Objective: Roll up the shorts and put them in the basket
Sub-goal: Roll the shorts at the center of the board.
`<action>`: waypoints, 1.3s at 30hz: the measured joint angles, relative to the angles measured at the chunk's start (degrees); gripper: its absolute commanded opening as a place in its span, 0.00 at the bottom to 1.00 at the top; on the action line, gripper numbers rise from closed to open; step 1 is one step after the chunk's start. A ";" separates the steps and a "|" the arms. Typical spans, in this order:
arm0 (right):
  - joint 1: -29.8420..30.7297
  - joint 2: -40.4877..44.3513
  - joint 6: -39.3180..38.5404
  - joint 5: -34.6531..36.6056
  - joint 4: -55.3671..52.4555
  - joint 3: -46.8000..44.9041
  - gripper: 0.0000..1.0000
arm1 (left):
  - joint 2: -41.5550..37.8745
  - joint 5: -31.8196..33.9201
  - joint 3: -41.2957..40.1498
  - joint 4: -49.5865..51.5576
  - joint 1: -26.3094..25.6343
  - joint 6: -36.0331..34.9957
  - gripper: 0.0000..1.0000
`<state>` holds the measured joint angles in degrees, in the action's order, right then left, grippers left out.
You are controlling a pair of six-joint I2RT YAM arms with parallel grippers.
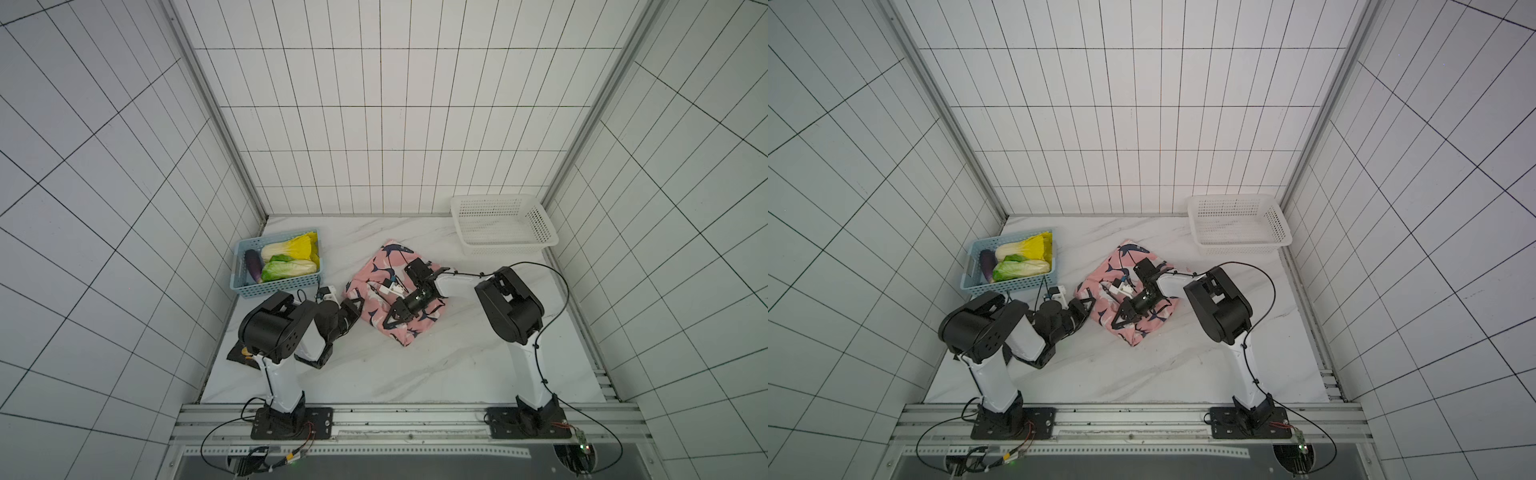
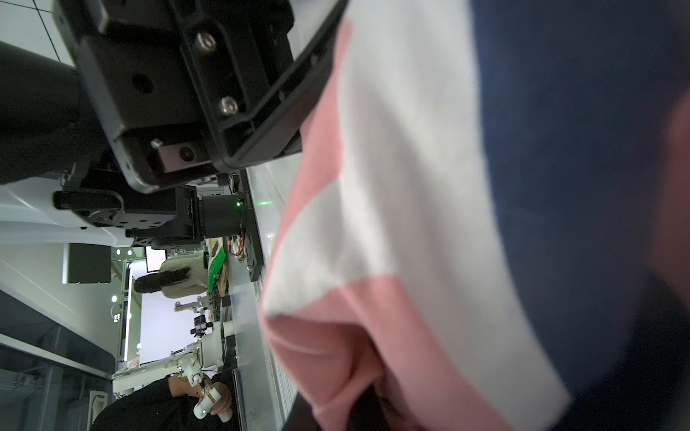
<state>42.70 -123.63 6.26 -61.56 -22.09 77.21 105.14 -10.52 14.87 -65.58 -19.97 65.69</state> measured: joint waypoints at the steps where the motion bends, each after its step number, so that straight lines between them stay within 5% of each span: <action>1: 0.00 0.50 0.00 1.38 -0.11 -0.35 0.28 | -1.44 0.00 0.13 2.34 0.04 -0.07 0.00; 7: 1.55 12.63 -0.59 20.79 -1.27 -6.71 0.54 | -13.81 2.08 3.45 22.01 -1.44 -2.69 0.00; 16: 17.25 26.40 -7.91 57.70 0.00 -10.27 0.64 | -19.15 6.34 9.27 44.44 -3.06 -4.96 0.00; 22: 26.34 26.32 -13.97 68.98 6.19 -14.51 0.75 | -20.17 6.95 10.86 50.38 -3.58 -5.01 0.00; 30: 28.33 18.58 -18.69 79.45 12.07 -14.58 0.75 | -22.43 6.88 10.93 54.03 -3.63 -4.66 0.00; 33: 28.55 16.28 -19.56 82.09 13.49 -14.53 0.66 | -23.15 6.86 10.95 55.10 -3.63 -4.59 0.00; 37: 28.52 15.56 -20.44 82.51 14.10 -14.53 0.21 | -23.87 6.86 11.02 56.48 -3.61 -4.55 0.00; 39: 28.24 15.30 -20.11 80.37 13.92 -14.53 0.10 | -23.93 6.64 11.21 57.02 -3.61 -4.46 0.00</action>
<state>70.94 -108.33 -13.85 18.81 -8.16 62.67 81.21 -3.88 26.09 -8.56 -23.57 61.23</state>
